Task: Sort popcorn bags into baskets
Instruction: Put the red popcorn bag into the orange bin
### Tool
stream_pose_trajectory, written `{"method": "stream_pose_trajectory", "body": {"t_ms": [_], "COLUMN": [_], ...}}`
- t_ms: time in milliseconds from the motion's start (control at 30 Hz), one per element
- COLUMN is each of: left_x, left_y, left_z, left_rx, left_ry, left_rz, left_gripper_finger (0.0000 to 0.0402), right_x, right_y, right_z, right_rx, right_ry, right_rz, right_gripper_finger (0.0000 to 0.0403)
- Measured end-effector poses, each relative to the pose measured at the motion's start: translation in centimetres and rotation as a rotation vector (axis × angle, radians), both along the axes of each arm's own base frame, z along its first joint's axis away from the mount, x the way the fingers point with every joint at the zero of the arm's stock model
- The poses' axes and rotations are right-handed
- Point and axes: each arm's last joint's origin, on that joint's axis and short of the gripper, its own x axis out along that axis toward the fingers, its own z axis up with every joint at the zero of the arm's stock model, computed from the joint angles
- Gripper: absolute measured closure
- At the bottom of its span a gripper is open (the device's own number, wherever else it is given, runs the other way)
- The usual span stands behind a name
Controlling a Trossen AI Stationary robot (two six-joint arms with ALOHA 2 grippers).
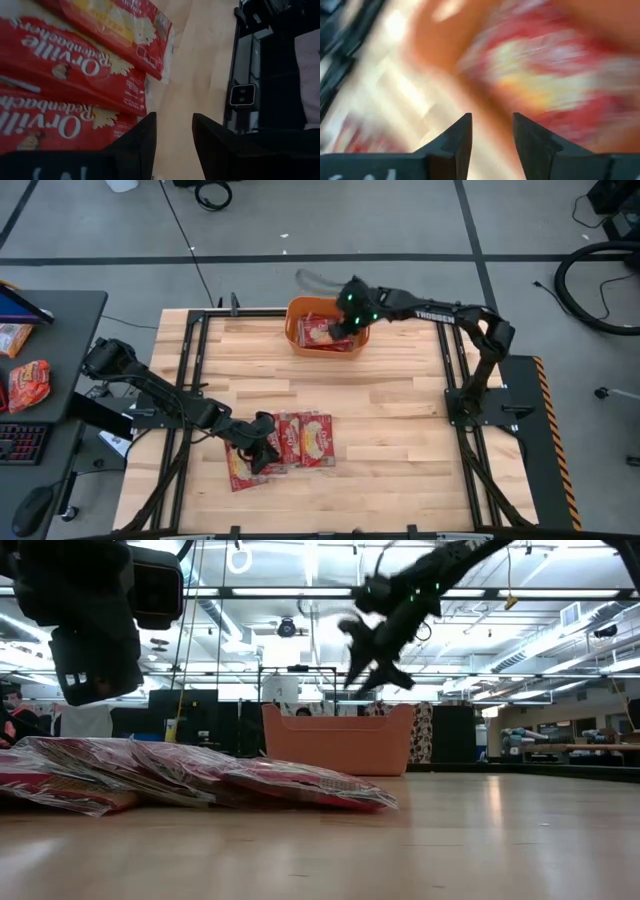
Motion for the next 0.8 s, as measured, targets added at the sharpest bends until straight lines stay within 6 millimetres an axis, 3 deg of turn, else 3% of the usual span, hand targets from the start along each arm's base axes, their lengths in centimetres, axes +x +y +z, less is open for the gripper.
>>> {"method": "stream_pose_trajectory", "body": {"t_ms": [267, 433, 633, 800], "left_x": [0.1, 0.0, -0.5, -0.8], "left_y": [0.2, 0.2, 0.1, 0.1], "left_z": [0.0, -0.1, -0.6, -0.9], "left_rx": [0.157, 0.192, 0.155, 0.091], "left_ry": [-0.065, -0.069, 0.023, 0.091], "left_rz": [-0.017, -0.062, -0.15, -0.162], "left_gripper_finger": [0.0271, 0.0271, 0.0271, 0.0271], "right_x": [3.1, 4.1, 4.1, 4.0], "right_y": [9.2, 15.2, 19.8, 22.0], "right_z": [0.2, 0.1, -1.5, -3.7], "right_rx": [-0.066, -0.169, -0.22, -0.206], "right_ry": [-0.007, 0.002, 0.099, 0.112], "right_rz": [0.397, 0.597, 0.685, 0.709], "right_gripper_finger": [0.0253, 0.0244, 0.0218, 0.0201]}}
